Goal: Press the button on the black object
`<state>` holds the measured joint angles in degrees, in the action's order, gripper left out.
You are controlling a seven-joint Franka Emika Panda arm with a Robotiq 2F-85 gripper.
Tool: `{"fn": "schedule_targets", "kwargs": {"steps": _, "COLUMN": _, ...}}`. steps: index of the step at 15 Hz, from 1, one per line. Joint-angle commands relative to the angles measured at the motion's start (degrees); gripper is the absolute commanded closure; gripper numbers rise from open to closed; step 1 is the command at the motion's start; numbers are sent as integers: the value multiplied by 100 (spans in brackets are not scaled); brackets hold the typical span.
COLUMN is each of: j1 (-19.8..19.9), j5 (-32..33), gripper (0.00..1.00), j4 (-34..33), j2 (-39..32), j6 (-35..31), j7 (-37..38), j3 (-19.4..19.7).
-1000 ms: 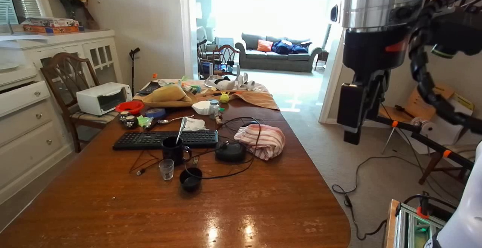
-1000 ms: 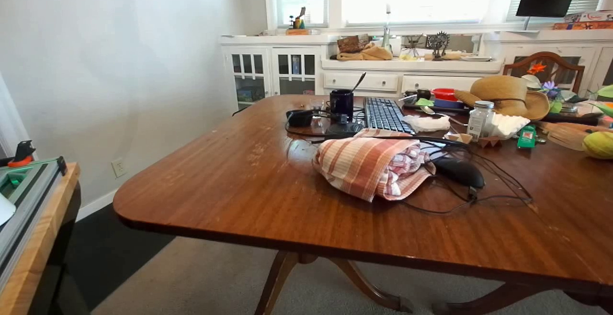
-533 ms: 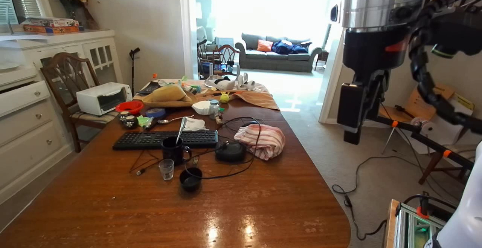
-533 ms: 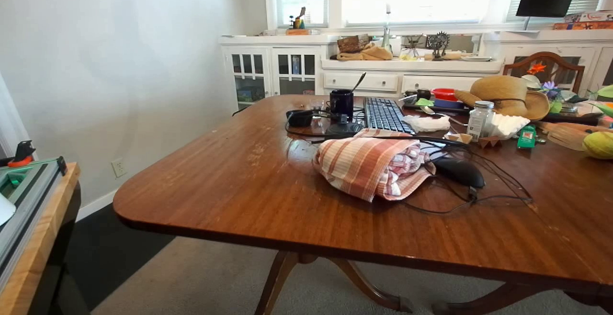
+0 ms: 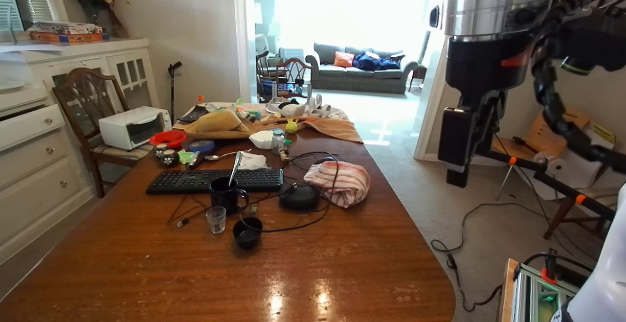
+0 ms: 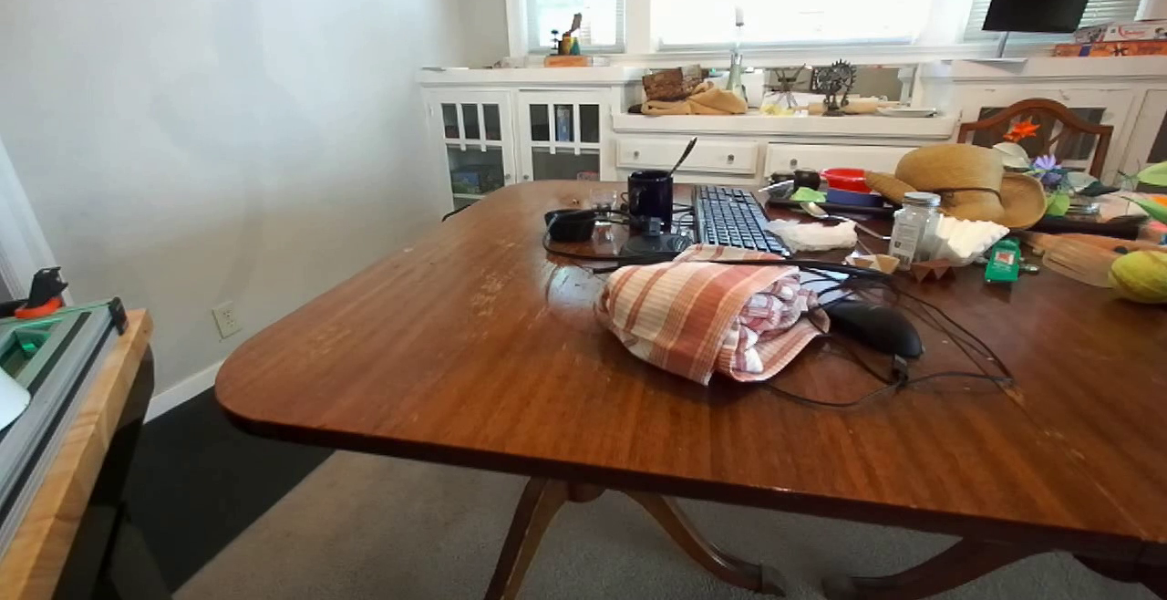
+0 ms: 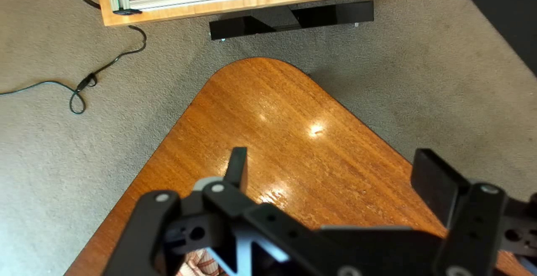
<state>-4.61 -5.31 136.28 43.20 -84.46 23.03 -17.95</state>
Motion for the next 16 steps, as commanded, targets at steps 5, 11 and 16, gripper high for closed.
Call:
{"fn": "schedule_targets", "kwargs": {"steps": 5, "j1": -25, "j5": 13, "gripper": 0, "j4": -10, "j2": -11, "j6": 8, "j7": 14, "j3": 19}}
{"fn": "schedule_targets", "kwargs": {"steps": 11, "j1": 36, "j5": 159, "gripper": 0, "j4": -36, "j2": -152, "j6": -168, "j7": -66, "j3": 38}}
{"fn": "schedule_targets", "kwargs": {"steps": 16, "j1": 447, "j5": 296, "gripper": 0, "j4": -319, "j2": -804, "j6": -929, "j7": -73, "j3": 489}}
